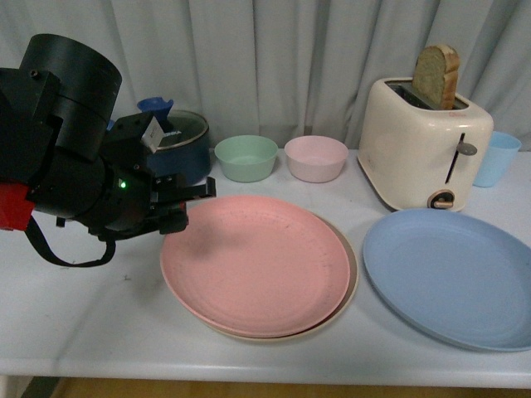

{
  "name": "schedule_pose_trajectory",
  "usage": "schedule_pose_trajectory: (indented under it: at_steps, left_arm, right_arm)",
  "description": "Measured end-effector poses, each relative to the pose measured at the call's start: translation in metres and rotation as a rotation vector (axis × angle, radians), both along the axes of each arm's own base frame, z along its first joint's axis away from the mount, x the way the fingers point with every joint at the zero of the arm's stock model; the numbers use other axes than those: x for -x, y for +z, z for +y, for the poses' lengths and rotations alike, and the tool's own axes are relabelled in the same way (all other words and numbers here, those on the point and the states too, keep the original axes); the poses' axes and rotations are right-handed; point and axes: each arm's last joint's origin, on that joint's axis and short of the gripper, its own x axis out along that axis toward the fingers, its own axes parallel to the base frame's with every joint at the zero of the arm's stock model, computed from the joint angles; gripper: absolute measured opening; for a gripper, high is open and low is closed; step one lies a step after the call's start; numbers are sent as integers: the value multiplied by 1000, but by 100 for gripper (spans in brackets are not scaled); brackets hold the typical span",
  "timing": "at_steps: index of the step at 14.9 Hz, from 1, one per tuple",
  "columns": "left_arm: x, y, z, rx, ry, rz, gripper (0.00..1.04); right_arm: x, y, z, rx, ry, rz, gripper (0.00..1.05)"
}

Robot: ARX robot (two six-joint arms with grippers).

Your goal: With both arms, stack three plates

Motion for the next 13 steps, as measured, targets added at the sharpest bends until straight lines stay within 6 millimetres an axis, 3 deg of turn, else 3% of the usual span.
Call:
schedule_pose_trajectory:
  at_steps: [2, 8, 10, 11, 13]
  left_arm:
    - [9, 4, 1, -2, -15, -47, 58]
    - [35, 30, 8, -41, -56, -277, 79]
    - [67, 75, 22, -26, -30, -584, 98]
    - [77, 91, 29, -90, 97, -800, 88]
    - [110, 61, 47, -175, 179, -783, 64]
  right_arm:
    - [0, 0, 0, 0, 0, 0, 98]
    - [0, 0, 0, 0, 0, 0, 98]
    - [0, 0, 0, 0, 0, 0, 98]
    - [0, 0, 0, 0, 0, -1, 98]
    - [0, 0, 0, 0, 0, 0, 98]
